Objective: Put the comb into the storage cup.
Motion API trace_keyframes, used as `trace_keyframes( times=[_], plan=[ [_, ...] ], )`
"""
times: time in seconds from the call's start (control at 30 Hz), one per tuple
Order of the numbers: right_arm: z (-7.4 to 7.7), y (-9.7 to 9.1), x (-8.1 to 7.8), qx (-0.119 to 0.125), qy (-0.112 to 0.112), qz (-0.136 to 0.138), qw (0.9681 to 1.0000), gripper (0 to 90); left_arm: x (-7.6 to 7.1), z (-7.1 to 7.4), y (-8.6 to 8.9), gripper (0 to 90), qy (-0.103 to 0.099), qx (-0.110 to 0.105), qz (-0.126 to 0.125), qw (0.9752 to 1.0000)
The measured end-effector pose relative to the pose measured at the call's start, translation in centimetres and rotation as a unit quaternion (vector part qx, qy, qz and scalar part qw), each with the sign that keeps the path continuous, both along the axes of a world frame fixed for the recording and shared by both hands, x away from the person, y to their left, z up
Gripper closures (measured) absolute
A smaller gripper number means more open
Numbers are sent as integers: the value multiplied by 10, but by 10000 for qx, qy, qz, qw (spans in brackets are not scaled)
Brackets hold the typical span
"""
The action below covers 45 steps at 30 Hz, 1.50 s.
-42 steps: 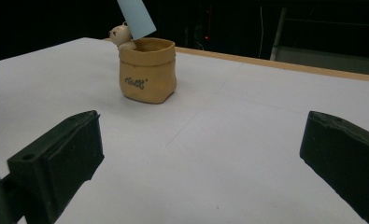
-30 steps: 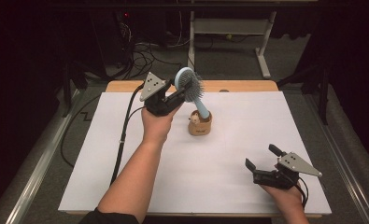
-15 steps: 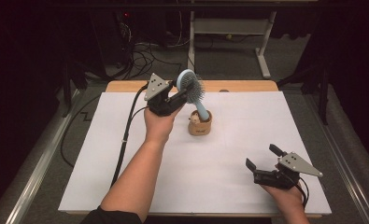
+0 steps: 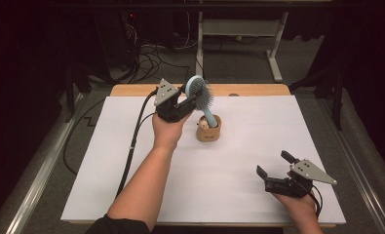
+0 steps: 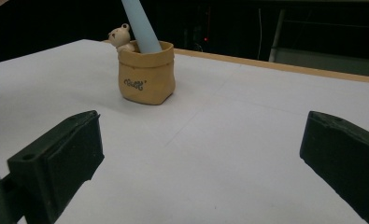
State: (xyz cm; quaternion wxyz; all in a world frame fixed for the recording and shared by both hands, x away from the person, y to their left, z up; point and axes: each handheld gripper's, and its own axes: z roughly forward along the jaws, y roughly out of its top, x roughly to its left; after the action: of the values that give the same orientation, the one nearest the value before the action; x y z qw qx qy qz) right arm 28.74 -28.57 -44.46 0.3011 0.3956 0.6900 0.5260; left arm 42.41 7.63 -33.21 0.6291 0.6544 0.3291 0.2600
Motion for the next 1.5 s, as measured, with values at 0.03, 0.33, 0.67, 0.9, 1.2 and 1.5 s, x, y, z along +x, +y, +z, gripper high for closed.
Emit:
trace_keyframes(
  times=[0.03, 0.33, 0.67, 0.9, 1.2, 1.5],
  plan=[
    [0, 0, 0, 7, 1, 0, 10000, 0, 1, -1, 0, 579, 8, -12, 5, 10000],
    [0, 0, 0, 16, -6, 6, 10000, 0, 5, -12, 2, 578, 166, -62, 84, 9998],
    [0, -1, 0, 22, -8, -5, 10000, 0, 7, -20, -4, 578, 270, -49, 76, 9996],
    [-1, -1, 0, 68, 0, -4, 10000, 0, 9, -25, -6, 577, 334, -68, 55, 9994],
    [-1, -1, 0, 51, 0, 10, 10000, 0, 10, -30, -6, 576, 415, -121, 58, 9990],
    [-1, -1, 0, 48, -4, 2, 10000, 0, 10, -32, -8, 573, 408, -147, 42, 9991]
  ],
)
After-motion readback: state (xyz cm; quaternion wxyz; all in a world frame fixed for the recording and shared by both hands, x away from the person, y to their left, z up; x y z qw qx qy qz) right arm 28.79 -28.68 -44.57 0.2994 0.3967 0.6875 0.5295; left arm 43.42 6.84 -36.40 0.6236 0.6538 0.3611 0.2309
